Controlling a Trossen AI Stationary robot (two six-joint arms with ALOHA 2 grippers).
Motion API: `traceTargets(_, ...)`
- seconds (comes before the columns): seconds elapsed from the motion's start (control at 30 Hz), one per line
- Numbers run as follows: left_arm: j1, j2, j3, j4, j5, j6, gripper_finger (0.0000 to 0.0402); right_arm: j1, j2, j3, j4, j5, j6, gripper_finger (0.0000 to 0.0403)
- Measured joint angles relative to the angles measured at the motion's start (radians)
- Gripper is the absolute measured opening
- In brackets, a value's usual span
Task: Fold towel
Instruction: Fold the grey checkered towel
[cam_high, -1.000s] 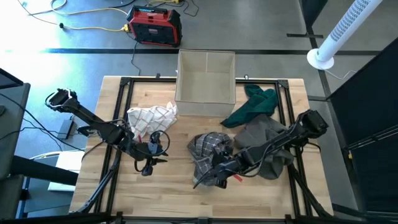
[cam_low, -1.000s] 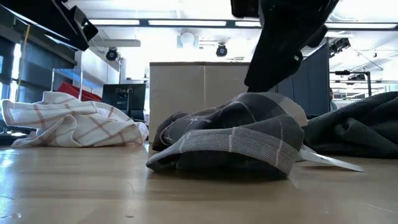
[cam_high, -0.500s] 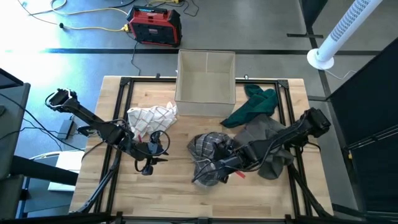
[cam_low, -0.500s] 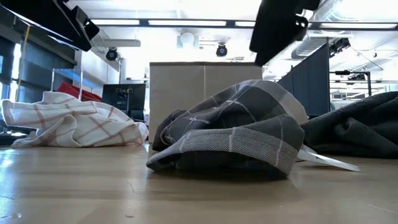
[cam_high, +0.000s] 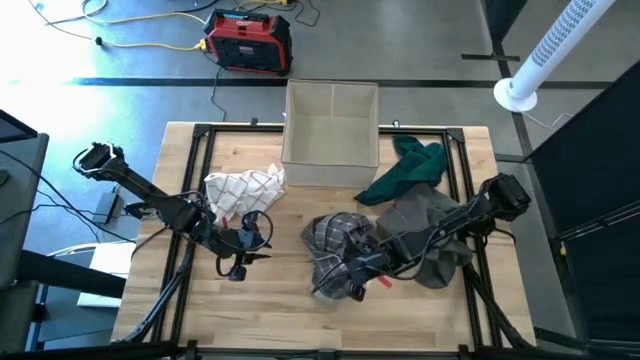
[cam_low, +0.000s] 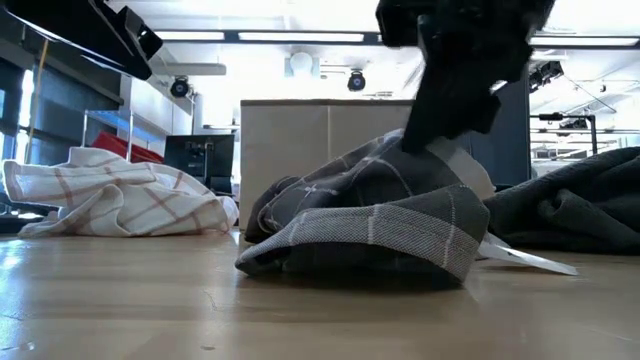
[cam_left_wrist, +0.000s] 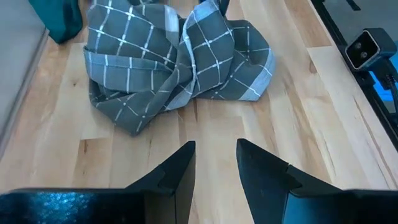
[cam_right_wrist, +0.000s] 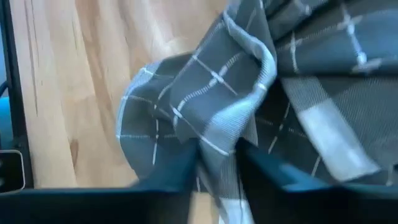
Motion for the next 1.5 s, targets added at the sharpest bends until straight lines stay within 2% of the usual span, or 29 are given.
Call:
traceTargets(0.03,0.000,0.000,0.000,0.000,-0.009,0.000,0.0110,0.000,0.000,0.017,-0.002,0.003,-0.017,0.0019)
traceTargets(0.23,0.000,0.000,0.000,0.003,-0.054,0.001,0.0110,0.001,-0.002,0.241,-0.031,0.002,-0.230,0.0002)
traceTargets(0.63,0.000,0.000,0.000,0.028,-0.119,0.001,0.0110,0.000,-0.005,0.829,-0.268,0.252,-0.695,0.0000)
traceTargets(0.83,0.000,0.000,0.000,0.028,-0.121,0.001,0.0110,-0.047,-0.005,1.031,-0.277,0.343,-0.845,0.0000)
traceTargets(0.93,0.000,0.000,0.000,0.028,-0.121,0.007,0.0110,-0.074,-0.005,1.102,-0.268,0.425,-0.890,0.0000)
traceTargets(1.03,0.000,0.000,0.000,0.028,-0.121,0.008,0.0110,-0.098,-0.005,1.147,-0.272,0.552,-0.896,0.0000)
traceTargets(1.13,0.000,0.000,0.000,0.027,-0.121,0.008,0.0110,-0.111,-0.006,1.170,-0.318,0.586,-0.884,0.0000)
traceTargets(1.23,0.000,0.000,0.000,0.024,-0.121,0.017,0.0110,-0.106,-0.005,1.170,-0.419,0.515,-0.794,0.0000)
traceTargets(1.5,0.000,0.000,0.000,0.023,-0.125,0.067,0.0110,-0.005,0.078,1.168,-0.859,0.365,-0.394,0.0000)
